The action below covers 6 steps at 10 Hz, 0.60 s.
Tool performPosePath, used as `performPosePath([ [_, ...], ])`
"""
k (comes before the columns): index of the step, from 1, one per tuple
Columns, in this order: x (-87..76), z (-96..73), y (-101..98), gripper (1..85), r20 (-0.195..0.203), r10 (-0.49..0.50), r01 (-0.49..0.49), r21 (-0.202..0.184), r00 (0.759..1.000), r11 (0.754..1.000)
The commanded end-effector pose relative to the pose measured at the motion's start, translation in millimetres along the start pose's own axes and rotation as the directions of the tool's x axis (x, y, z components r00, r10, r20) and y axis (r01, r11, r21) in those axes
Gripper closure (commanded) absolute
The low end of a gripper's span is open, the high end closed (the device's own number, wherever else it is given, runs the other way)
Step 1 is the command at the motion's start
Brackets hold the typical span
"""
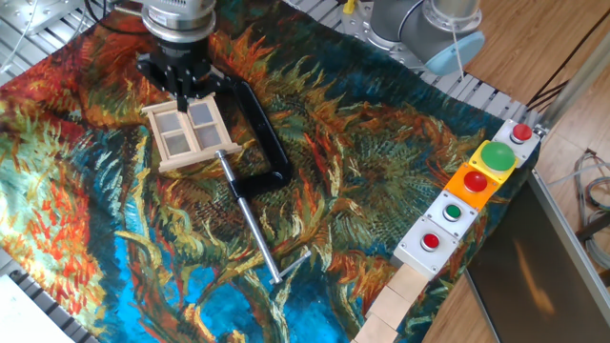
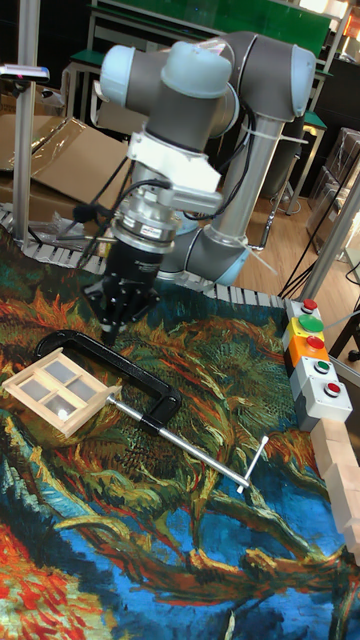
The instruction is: Open a sliding window
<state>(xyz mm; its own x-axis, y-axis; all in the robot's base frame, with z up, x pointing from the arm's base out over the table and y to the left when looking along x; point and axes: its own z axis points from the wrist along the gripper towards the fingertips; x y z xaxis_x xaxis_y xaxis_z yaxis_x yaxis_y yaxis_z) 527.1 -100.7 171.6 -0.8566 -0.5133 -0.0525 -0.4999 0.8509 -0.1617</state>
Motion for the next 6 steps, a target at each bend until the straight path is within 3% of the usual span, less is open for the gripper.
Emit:
performPosePath([
  [1, 3.9, 12.3, 19.8, 84.3, -0.021, 0.054, -0.055, -0.064, 0.998, 0.996],
  [2, 7.2, 33.6, 22.7, 84.3, -0.027, 0.036, -0.038, -0.075, 0.999, 0.997],
  [3, 11.5, 57.2, 19.3, 84.3, -0.009, 0.013, -0.014, -0.059, 1.0, 0.998],
  [4, 27.1, 74.5, 6.4, 84.3, -0.013, -0.026, 0.025, -0.025, 1.0, 0.999],
  [6, 31.5, 74.5, 2.0, 84.3, -0.03, -0.04, 0.04, -0.009, 0.999, 0.999],
])
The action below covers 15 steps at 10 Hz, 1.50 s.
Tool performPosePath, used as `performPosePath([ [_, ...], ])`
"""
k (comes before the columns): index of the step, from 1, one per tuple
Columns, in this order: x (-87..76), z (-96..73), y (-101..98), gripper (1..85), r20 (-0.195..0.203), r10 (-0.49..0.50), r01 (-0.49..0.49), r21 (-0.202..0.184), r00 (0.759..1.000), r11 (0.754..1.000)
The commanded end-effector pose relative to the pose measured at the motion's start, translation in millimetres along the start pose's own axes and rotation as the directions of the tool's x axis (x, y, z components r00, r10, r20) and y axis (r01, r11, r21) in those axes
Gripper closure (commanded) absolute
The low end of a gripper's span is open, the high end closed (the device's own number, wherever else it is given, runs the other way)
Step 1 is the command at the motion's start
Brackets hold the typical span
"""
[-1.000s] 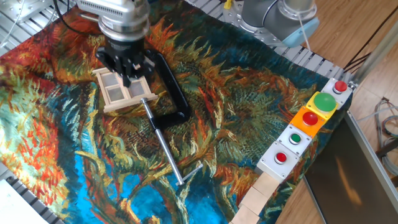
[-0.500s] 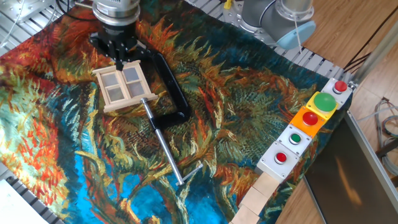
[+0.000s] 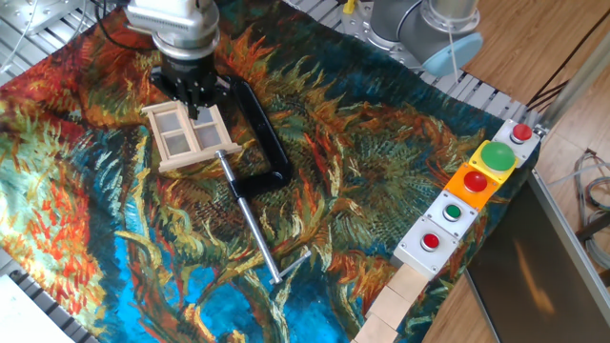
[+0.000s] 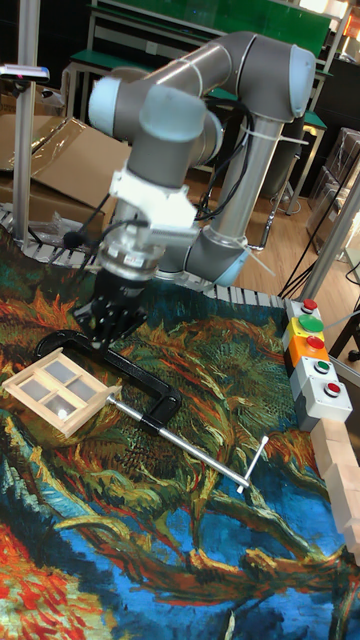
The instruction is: Open a sliding window
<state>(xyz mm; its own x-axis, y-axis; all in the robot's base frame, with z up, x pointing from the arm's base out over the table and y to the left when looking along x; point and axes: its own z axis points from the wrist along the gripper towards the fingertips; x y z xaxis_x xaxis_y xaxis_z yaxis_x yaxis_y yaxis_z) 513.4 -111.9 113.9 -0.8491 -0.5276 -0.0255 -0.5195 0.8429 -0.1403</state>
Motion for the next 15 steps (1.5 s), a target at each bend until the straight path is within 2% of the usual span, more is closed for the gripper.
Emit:
performPosePath([
  [1, 12.1, 18.3, -5.8, 84.3, -0.012, 0.0, 0.001, 0.018, 1.0, 1.0],
  [2, 6.0, 18.3, -0.6, 84.3, 0.011, 0.03, -0.03, -0.003, 0.999, 1.0],
  [3, 6.6, 18.3, 3.0, 84.3, 0.009, 0.048, -0.048, -0.017, 0.999, 0.999],
  [4, 0.3, 24.8, 4.2, 84.3, -0.002, 0.062, -0.062, -0.014, 0.998, 0.998],
  [5, -1.0, 42.5, 11.5, 84.3, -0.017, 0.076, -0.077, -0.051, 0.997, 0.996],
  [6, 1.2, 62.3, 4.0, 84.3, -0.01, 0.055, -0.055, -0.044, 0.998, 0.998],
  [7, 7.2, 71.8, -1.3, 84.3, 0.01, 0.042, -0.042, -0.04, 0.999, 0.998],
  [10, 3.3, 71.8, -3.3, 84.3, 0.025, 0.037, -0.036, -0.033, 0.999, 0.999],
  [12, 0.9, 70.3, -3.5, 84.3, 0.017, 0.06, -0.059, -0.023, 0.998, 0.998],
  [13, 2.6, 68.4, -1.8, 84.3, -0.008, 0.046, -0.046, -0.006, 0.999, 0.999],
  [14, 19.4, 67.6, 1.3, 84.3, -0.056, 0.064, -0.064, 0.001, 0.996, 0.998],
  [15, 27.9, 64.3, 3.6, 84.3, -0.072, 0.067, -0.066, 0.012, 0.995, 0.998],
])
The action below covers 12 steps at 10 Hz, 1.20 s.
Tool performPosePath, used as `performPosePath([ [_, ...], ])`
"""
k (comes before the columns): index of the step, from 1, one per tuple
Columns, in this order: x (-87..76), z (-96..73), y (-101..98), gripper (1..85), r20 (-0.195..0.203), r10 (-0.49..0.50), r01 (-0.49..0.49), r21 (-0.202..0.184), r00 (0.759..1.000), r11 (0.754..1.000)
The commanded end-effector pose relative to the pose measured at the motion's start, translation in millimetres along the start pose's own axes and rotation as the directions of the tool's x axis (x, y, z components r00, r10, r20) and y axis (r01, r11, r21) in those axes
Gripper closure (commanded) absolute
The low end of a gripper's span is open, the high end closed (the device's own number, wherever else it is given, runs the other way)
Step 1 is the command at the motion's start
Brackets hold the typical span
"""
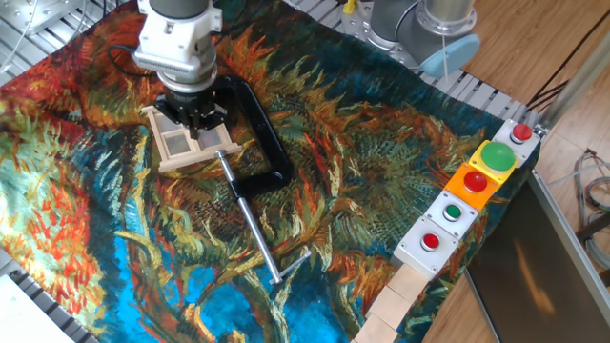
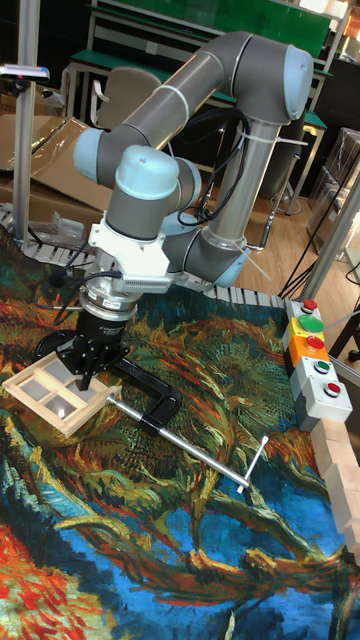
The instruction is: Open a sliding window
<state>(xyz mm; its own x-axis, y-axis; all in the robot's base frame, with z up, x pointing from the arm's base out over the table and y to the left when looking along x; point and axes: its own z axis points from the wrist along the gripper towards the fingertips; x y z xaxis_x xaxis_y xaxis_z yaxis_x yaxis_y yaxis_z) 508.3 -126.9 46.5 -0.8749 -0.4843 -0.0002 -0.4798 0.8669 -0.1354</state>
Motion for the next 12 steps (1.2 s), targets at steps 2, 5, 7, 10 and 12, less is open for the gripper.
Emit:
performPosePath([
  [2, 27.0, -6.1, 5.1, 84.3, -0.047, 0.011, -0.01, 0.021, 0.999, 1.0],
  [5, 41.7, 1.9, -10.5, 84.3, -0.076, -0.072, 0.077, 0.066, 0.995, 0.995],
  [7, 44.7, 3.2, -15.4, 84.3, -0.092, -0.1, 0.107, 0.085, 0.991, 0.991],
  [10, 48.0, 7.6, -10.0, 84.3, -0.117, -0.126, 0.139, 0.11, 0.985, 0.984],
  [12, 49.4, 6.5, -9.0, 84.3, -0.139, -0.136, 0.154, 0.13, 0.981, 0.979],
])
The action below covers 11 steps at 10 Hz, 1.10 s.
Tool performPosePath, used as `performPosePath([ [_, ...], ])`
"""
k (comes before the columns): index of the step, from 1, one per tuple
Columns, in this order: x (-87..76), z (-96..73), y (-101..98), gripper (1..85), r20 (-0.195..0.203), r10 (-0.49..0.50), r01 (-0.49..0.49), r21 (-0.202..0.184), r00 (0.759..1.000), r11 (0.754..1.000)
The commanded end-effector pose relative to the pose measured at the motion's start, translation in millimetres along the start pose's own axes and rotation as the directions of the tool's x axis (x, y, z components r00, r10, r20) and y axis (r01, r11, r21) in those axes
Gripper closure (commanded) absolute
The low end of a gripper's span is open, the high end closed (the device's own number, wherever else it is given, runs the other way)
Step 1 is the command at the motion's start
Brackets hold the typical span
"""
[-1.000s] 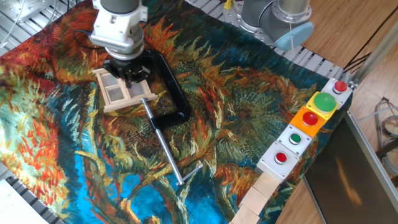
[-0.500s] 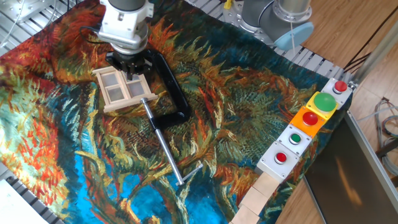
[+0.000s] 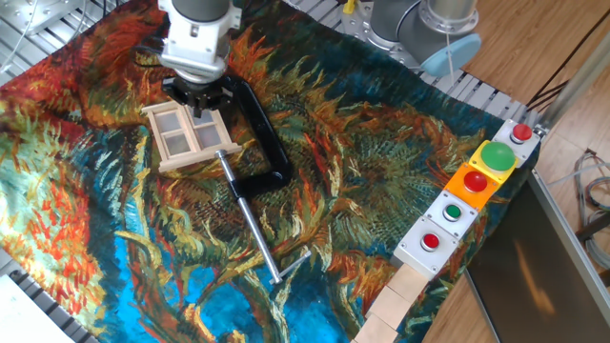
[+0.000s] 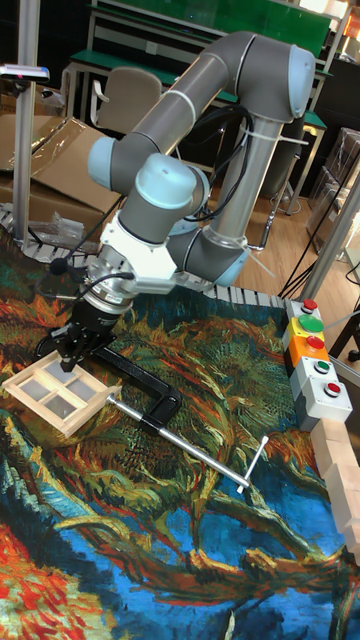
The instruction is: Open a sliding window
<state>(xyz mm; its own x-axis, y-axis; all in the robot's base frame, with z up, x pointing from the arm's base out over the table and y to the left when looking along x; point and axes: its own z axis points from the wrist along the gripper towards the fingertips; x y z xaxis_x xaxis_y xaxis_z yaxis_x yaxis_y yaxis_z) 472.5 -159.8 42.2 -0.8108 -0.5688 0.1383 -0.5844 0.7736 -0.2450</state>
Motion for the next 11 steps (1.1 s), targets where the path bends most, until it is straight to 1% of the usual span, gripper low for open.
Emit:
performPosePath([
  [1, 0.4, 0.9, 1.8, 84.3, -0.01, -0.025, 0.025, 0.025, 1.0, 0.999],
  [3, -9.2, 0.5, -0.3, 84.3, 0.022, -0.088, 0.087, 0.036, 0.996, 0.996],
  [4, -14.2, 0.3, 3.8, 84.3, 0.042, -0.105, 0.104, 0.022, 0.994, 0.994],
  [6, -18.0, -0.3, 6.2, 84.3, 0.056, -0.134, 0.134, 0.016, 0.989, 0.991],
  [9, -13.2, 4.2, 5.8, 84.3, 0.067, -0.18, 0.18, 0.011, 0.981, 0.984],
  [11, -6.6, 7.3, 2.0, 84.3, 0.053, -0.202, 0.202, 0.019, 0.978, 0.979],
])
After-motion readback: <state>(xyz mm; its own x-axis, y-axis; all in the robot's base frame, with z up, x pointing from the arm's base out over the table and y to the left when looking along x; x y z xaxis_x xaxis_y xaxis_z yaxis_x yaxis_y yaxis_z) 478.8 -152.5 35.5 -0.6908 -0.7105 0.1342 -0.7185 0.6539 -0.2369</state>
